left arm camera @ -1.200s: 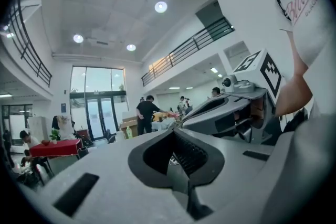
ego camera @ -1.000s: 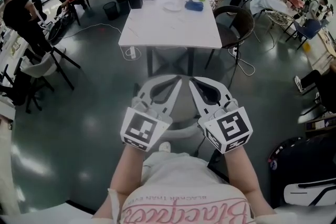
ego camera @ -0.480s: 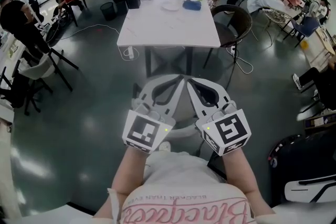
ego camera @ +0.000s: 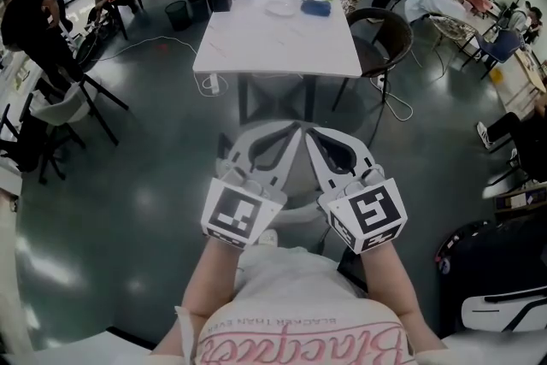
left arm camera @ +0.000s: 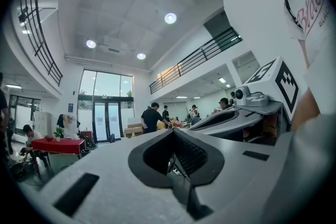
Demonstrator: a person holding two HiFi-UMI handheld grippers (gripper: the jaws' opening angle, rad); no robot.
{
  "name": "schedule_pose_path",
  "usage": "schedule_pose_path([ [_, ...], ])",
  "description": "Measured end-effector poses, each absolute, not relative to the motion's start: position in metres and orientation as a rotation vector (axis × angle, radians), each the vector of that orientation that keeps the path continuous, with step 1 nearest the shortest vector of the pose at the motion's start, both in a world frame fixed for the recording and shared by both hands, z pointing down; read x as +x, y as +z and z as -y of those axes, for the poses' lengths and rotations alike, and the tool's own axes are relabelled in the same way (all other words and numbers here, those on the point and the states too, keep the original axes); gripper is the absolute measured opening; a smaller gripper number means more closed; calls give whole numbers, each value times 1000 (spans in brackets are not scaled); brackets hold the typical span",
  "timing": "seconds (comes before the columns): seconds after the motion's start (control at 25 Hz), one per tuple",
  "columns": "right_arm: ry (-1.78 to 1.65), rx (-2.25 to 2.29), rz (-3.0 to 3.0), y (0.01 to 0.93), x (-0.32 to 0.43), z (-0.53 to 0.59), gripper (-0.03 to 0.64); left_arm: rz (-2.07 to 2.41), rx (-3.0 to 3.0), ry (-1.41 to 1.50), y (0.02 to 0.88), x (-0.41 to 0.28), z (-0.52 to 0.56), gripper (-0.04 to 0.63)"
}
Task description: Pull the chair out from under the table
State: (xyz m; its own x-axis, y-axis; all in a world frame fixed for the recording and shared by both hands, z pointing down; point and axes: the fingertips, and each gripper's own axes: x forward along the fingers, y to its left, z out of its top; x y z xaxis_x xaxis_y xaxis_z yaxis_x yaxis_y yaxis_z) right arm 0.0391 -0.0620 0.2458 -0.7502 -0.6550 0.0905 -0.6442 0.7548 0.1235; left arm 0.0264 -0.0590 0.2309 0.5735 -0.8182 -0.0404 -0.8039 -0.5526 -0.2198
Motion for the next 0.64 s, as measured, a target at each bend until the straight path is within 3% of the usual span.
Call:
schedule_pose_path([
  [0.64, -101, 1053, 2801, 257, 38, 73, 3, -1363, -2605, -109, 242, 21, 70, 3],
])
